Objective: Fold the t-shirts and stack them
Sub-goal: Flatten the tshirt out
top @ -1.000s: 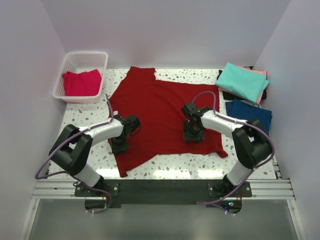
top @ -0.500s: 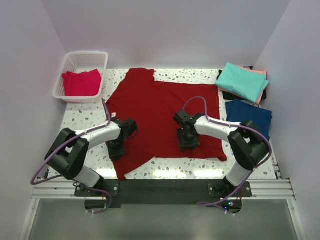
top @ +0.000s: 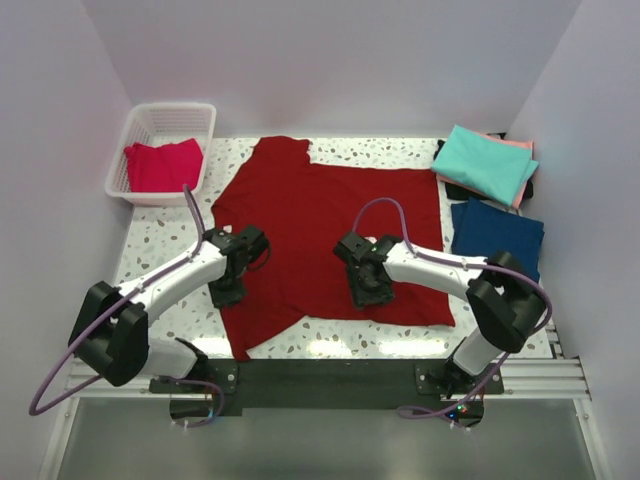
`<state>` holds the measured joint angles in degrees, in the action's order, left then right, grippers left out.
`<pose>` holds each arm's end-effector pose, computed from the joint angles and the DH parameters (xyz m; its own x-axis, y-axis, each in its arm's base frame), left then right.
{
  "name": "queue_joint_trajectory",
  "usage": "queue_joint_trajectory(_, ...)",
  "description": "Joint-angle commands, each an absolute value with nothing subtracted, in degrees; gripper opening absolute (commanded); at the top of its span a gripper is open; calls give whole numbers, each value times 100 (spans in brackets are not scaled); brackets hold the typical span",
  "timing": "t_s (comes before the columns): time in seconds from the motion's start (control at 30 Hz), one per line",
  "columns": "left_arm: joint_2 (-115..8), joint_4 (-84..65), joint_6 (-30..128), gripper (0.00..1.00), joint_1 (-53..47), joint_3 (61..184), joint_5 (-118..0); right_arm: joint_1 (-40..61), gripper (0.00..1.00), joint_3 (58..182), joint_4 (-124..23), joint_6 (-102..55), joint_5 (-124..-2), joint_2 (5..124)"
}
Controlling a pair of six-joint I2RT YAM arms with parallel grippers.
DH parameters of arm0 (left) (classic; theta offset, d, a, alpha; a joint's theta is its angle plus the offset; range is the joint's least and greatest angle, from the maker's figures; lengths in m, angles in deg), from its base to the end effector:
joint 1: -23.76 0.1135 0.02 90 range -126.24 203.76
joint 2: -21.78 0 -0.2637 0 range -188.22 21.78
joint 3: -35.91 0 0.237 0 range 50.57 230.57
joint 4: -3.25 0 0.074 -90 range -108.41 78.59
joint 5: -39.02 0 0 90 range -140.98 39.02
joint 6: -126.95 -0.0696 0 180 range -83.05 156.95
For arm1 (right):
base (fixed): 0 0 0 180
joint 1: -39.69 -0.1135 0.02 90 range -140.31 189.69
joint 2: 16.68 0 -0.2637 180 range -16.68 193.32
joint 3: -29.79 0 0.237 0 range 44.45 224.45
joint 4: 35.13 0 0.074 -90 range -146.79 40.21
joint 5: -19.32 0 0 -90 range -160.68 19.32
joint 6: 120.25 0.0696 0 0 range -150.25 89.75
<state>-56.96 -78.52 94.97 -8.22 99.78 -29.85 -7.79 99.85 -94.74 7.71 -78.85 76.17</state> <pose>0.1673 -0.0748 0.1733 -0.8953 -0.3738 -0.2425 -0.4343 0.8536 0.2877 0.1901 0.1927 0.1434 -0.9691 -0.1560 -0.1909 -0.1531 0.9878 -0.0297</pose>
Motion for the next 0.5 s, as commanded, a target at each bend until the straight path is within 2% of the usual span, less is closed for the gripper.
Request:
queue_joint_trajectory(0.0, -5416, -7980, 9662, 26, -788, 10426, -2541, -1136, 52, 10894, -9813, 843, -8386, 7261)
queue_joint_trajectory(0.3, -5407, -6521, 8847, 27, -6, 10585, -3419, -2174, 53, 12494, -9690, 26, -8616, 8086)
queue_joint_trajectory(0.47, -5951, -6196, 8459, 27, 302, 10805, -3700, -2595, 49, 13311, -9681, -396, -8405, 8904)
